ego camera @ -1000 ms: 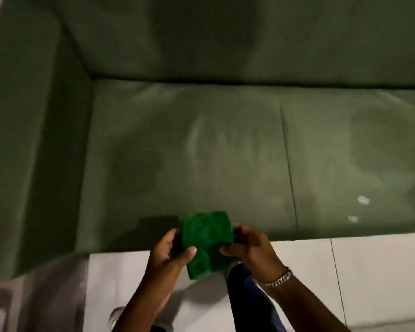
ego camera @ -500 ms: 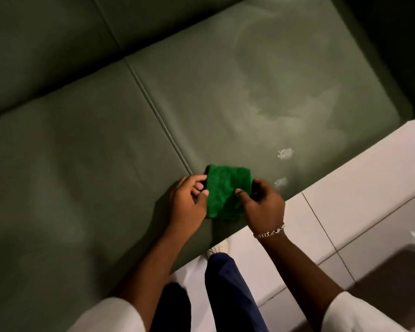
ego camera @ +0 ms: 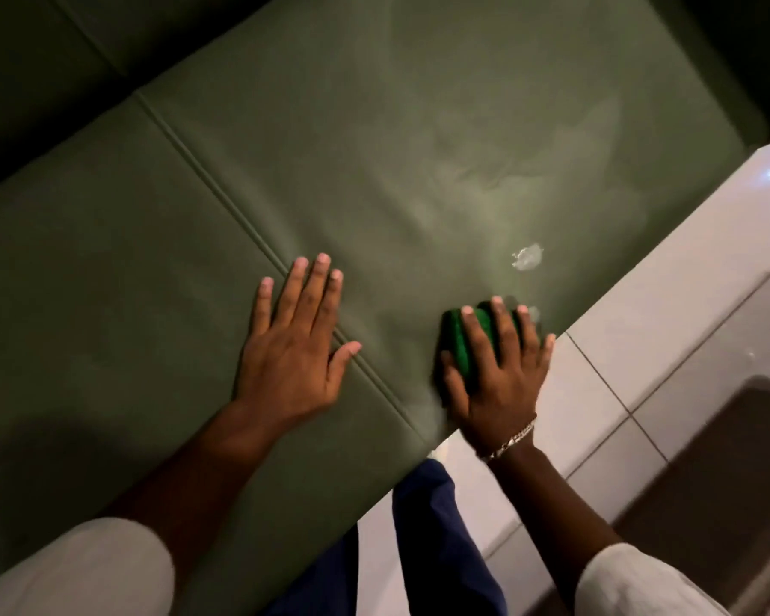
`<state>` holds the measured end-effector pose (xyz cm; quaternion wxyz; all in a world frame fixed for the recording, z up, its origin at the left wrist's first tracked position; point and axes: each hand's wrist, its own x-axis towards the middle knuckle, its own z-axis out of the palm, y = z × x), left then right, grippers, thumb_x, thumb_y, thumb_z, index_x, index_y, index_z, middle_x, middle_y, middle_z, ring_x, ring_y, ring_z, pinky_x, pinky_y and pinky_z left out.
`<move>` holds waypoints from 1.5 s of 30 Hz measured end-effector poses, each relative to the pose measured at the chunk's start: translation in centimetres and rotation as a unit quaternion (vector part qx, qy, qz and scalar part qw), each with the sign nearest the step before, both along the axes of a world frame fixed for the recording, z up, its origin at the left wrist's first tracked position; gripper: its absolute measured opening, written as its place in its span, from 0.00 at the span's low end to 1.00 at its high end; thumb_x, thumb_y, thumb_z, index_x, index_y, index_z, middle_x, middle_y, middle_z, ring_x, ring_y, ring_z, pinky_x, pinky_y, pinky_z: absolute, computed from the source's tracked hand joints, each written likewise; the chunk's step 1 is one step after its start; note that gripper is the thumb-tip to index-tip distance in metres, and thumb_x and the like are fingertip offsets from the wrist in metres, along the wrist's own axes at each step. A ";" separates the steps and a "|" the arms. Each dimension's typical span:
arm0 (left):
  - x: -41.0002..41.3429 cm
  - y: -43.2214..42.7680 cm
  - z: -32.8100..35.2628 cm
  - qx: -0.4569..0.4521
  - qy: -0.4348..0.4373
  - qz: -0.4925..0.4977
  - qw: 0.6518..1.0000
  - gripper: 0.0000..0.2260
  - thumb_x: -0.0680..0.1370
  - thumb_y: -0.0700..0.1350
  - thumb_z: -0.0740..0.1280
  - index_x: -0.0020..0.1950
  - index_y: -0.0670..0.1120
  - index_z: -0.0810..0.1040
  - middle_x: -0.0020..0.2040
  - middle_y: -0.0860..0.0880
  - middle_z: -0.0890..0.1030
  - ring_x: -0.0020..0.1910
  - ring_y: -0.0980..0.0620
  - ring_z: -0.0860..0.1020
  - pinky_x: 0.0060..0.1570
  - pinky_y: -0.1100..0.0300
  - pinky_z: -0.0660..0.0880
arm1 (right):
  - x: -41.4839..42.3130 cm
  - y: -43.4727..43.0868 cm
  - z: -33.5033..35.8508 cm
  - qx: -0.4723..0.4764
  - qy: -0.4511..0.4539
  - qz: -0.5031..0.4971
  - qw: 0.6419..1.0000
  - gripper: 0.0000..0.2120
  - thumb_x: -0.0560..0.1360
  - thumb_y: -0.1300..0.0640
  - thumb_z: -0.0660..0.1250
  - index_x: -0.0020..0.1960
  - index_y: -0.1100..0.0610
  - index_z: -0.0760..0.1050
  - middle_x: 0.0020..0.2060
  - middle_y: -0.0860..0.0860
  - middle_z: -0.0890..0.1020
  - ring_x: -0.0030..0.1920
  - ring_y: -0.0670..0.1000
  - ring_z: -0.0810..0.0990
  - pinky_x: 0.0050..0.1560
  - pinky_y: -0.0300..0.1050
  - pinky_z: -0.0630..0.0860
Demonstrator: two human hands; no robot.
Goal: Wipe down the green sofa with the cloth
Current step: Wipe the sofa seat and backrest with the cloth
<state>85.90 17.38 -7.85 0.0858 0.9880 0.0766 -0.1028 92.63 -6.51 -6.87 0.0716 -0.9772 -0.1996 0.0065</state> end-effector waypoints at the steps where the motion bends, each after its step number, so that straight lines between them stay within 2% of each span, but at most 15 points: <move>1: 0.5 0.0 -0.2 0.007 -0.006 0.002 1.000 0.37 0.79 0.63 0.52 0.82 0.43 0.50 0.84 0.43 0.51 0.83 0.44 0.48 0.79 0.39 0.48 | 1.7 -0.5 -0.1 0.017 -0.012 -0.038 0.999 0.25 0.76 0.43 0.61 0.71 0.50 0.72 0.72 0.58 0.73 0.73 0.64 0.67 0.70 0.71 0.62; 6: 1.5 0.0 -1.5 0.047 -0.029 0.002 0.998 0.39 0.79 0.66 0.48 0.82 0.42 0.46 0.84 0.42 0.48 0.83 0.44 0.46 0.79 0.37 0.47 | 10.7 1.9 -1.1 0.034 -0.052 -0.161 0.985 0.23 0.77 0.42 0.60 0.71 0.44 0.69 0.72 0.52 0.73 0.72 0.61 0.69 0.72 0.67 0.63; 12: 1.4 -0.1 -0.9 0.058 -0.035 0.000 0.998 0.39 0.79 0.65 0.48 0.82 0.42 0.47 0.84 0.42 0.48 0.83 0.44 0.47 0.79 0.38 0.45 | 7.1 -3.5 -0.1 -0.011 -0.027 0.110 0.993 0.21 0.79 0.43 0.60 0.71 0.45 0.71 0.72 0.54 0.73 0.73 0.62 0.68 0.70 0.68 0.64; 15: 1.4 -0.1 -1.6 0.069 -0.041 -0.002 0.997 0.39 0.79 0.66 0.49 0.82 0.42 0.47 0.84 0.43 0.47 0.83 0.44 0.47 0.79 0.38 0.45 | 13.3 -2.5 -0.3 0.006 -0.013 -0.100 0.995 0.22 0.78 0.42 0.58 0.71 0.44 0.70 0.73 0.53 0.72 0.74 0.61 0.67 0.72 0.67 0.63; 17: 1.4 0.1 -2.0 0.074 -0.047 0.002 0.996 0.39 0.78 0.66 0.49 0.82 0.42 0.47 0.84 0.43 0.47 0.83 0.44 0.47 0.79 0.39 0.45 | 15.6 1.5 -0.6 0.017 -0.018 -0.164 0.986 0.23 0.77 0.41 0.57 0.71 0.42 0.68 0.73 0.51 0.72 0.74 0.60 0.66 0.73 0.66 0.61; 20: 1.4 0.1 -1.5 0.069 -0.045 0.004 0.997 0.39 0.79 0.66 0.49 0.82 0.42 0.47 0.84 0.43 0.48 0.83 0.44 0.47 0.79 0.38 0.46 | 11.5 4.1 -0.5 0.023 -0.023 0.033 0.999 0.25 0.76 0.41 0.58 0.72 0.42 0.66 0.73 0.52 0.71 0.74 0.60 0.65 0.73 0.66 0.60; 22: 1.5 0.0 -1.0 0.061 -0.037 0.006 0.997 0.39 0.79 0.66 0.49 0.82 0.42 0.48 0.84 0.42 0.48 0.83 0.44 0.47 0.79 0.38 0.47 | 8.4 1.1 0.0 0.001 -0.007 0.197 0.980 0.25 0.77 0.42 0.58 0.73 0.43 0.66 0.74 0.52 0.71 0.75 0.60 0.64 0.72 0.67 0.61; 24: 1.5 -0.1 -0.8 0.059 -0.037 0.008 0.998 0.39 0.79 0.66 0.50 0.82 0.42 0.49 0.84 0.42 0.49 0.83 0.44 0.48 0.79 0.37 0.48 | 9.7 -2.1 0.7 -0.029 0.004 0.259 0.965 0.24 0.78 0.43 0.58 0.73 0.44 0.68 0.74 0.53 0.71 0.75 0.61 0.66 0.71 0.68 0.62; 27: 1.3 -0.2 -1.2 0.058 -0.045 0.009 0.997 0.39 0.79 0.66 0.49 0.82 0.42 0.48 0.84 0.43 0.50 0.83 0.44 0.48 0.79 0.37 0.49 | 14.8 -0.2 0.8 -0.009 0.023 0.079 0.997 0.24 0.77 0.43 0.57 0.72 0.45 0.69 0.73 0.55 0.71 0.73 0.64 0.66 0.70 0.67 0.64; 30: 1.2 -0.1 -1.0 0.052 -0.045 0.013 0.998 0.39 0.79 0.66 0.50 0.82 0.42 0.49 0.83 0.42 0.51 0.83 0.44 0.49 0.79 0.38 0.49 | 13.8 6.7 0.8 0.008 0.035 -0.084 0.996 0.28 0.73 0.44 0.58 0.73 0.42 0.65 0.74 0.52 0.69 0.74 0.63 0.63 0.71 0.65 0.63; 35: -0.7 1.3 1.5 -0.043 -0.049 0.054 0.996 0.37 0.79 0.60 0.55 0.81 0.42 0.52 0.83 0.42 0.51 0.83 0.44 0.48 0.79 0.38 0.50 | 2.8 5.7 2.2 -0.045 0.050 0.206 0.976 0.26 0.73 0.45 0.60 0.72 0.44 0.69 0.71 0.53 0.75 0.68 0.64 0.72 0.59 0.59 0.70; 37: -4.4 3.1 1.9 -0.052 -0.062 0.146 0.986 0.35 0.78 0.56 0.56 0.81 0.42 0.51 0.83 0.42 0.51 0.83 0.44 0.47 0.80 0.39 0.48 | -0.1 4.3 2.2 -0.005 0.068 0.235 0.970 0.27 0.73 0.47 0.60 0.72 0.45 0.67 0.69 0.53 0.76 0.66 0.63 0.72 0.56 0.58 0.71; 41: -13.7 6.4 1.0 0.014 -0.032 0.317 0.948 0.34 0.80 0.56 0.54 0.81 0.39 0.52 0.83 0.39 0.52 0.82 0.41 0.49 0.79 0.37 0.50 | -7.5 6.7 2.3 0.066 0.103 0.314 0.942 0.26 0.74 0.48 0.60 0.72 0.47 0.67 0.71 0.55 0.74 0.69 0.63 0.71 0.63 0.64 0.70; 43: -16.9 7.1 0.3 0.047 -0.003 0.327 0.944 0.35 0.80 0.58 0.53 0.81 0.39 0.51 0.83 0.38 0.51 0.82 0.41 0.49 0.79 0.36 0.49 | -9.4 9.3 1.8 0.044 0.110 0.385 0.915 0.28 0.72 0.47 0.62 0.73 0.46 0.67 0.72 0.55 0.73 0.71 0.63 0.70 0.66 0.68 0.68; 45: -17.9 7.3 -0.5 0.066 -0.001 0.304 0.950 0.36 0.80 0.59 0.52 0.81 0.39 0.49 0.83 0.38 0.50 0.82 0.41 0.48 0.79 0.37 0.48 | -8.1 13.1 0.9 0.032 0.088 0.368 0.925 0.30 0.71 0.48 0.63 0.73 0.46 0.67 0.73 0.55 0.72 0.72 0.62 0.69 0.68 0.70 0.66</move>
